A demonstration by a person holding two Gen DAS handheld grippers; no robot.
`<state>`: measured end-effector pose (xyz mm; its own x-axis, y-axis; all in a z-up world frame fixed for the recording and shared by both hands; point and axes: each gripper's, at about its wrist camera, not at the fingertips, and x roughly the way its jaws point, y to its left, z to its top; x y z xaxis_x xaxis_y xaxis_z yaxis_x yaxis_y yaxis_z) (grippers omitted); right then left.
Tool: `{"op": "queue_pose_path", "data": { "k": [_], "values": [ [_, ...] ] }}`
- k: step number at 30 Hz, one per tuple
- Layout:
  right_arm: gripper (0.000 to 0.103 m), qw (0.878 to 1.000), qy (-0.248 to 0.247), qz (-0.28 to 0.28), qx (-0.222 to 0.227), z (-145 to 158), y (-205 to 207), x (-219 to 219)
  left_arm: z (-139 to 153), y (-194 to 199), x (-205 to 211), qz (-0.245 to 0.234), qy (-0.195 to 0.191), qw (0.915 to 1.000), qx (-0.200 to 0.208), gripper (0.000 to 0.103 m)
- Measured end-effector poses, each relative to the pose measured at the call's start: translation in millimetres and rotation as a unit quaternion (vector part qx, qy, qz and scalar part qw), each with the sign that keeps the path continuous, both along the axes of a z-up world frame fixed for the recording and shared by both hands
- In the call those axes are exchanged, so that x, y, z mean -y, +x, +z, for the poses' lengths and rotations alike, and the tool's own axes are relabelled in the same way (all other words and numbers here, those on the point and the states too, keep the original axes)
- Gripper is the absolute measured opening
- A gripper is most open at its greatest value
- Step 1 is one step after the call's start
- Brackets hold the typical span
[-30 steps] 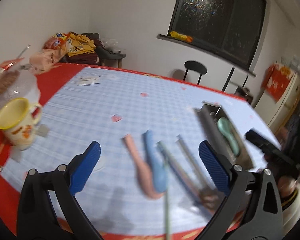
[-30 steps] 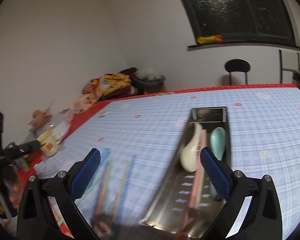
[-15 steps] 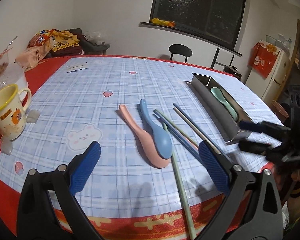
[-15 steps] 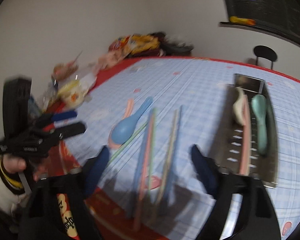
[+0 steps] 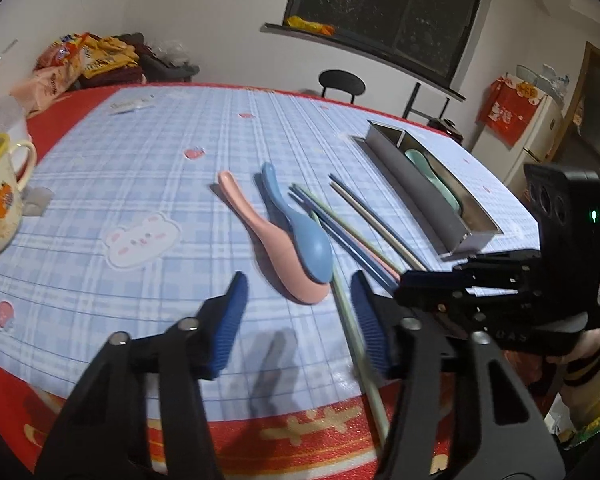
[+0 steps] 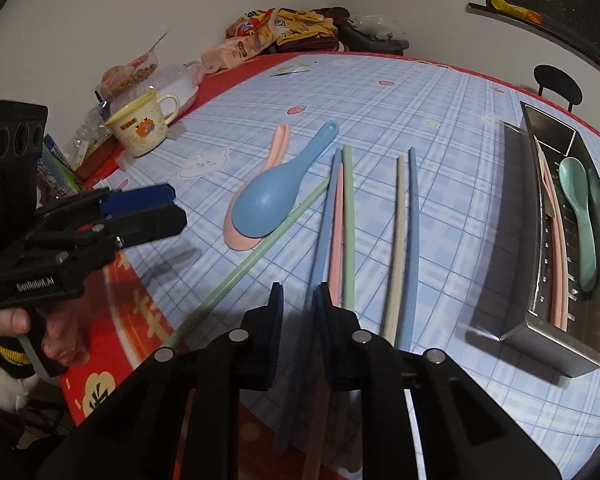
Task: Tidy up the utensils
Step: 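Grasp a blue chopstick with the right tool while the left tool grasps a green chopstick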
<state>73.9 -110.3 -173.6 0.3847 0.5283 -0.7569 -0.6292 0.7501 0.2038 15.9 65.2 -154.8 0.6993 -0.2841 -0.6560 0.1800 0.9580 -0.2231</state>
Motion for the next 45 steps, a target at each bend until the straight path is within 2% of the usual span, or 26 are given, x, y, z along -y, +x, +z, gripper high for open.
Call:
{"op": "queue_pose_path", "data": {
  "k": [7, 12, 15, 19, 24, 27, 33, 39, 45],
  "values": [
    [0.013, 1.000, -0.019, -0.001, 0.008, -5, 8, -12, -7, 1, 5, -0.015, -0.004, 0.9999, -0.008, 0.042],
    [0.010, 0.999, -0.037, -0.005, 0.026, -4, 9, -16, -9, -1, 9, -0.021, 0.002, 0.9997, -0.013, 0.042],
    [0.008, 0.999, -0.032, -0.012, 0.025, -4, 8, -13, -7, -2, 16, -0.026, 0.021, 0.9993, -0.013, 0.041],
    [0.007, 0.999, -0.016, -0.034, 0.015, -5, 10, -2, -11, 1, 32, -0.047, 0.058, 0.9966, -0.036, 0.030],
    [0.006, 0.999, 0.002, -0.047, 0.003, -5, 11, 7, -11, 3, 52, -0.065, 0.094, 0.9921, -0.051, 0.029],
    [0.006, 0.999, 0.004, -0.048, 0.001, -5, 11, 8, -13, 5, 60, -0.060, 0.111, 0.9903, -0.059, 0.029],
    [0.007, 0.999, 0.015, -0.047, -0.007, -6, 12, 12, -24, 9, 68, -0.047, 0.139, 0.9866, -0.071, 0.019],
    [0.007, 0.999, 0.016, -0.044, -0.009, -6, 12, 11, -26, 12, 72, -0.037, 0.149, 0.9861, -0.062, 0.019],
    [0.007, 0.999, 0.009, -0.044, -0.004, -6, 12, 8, -27, 11, 70, -0.034, 0.143, 0.9874, -0.058, 0.019]
  ]
}}
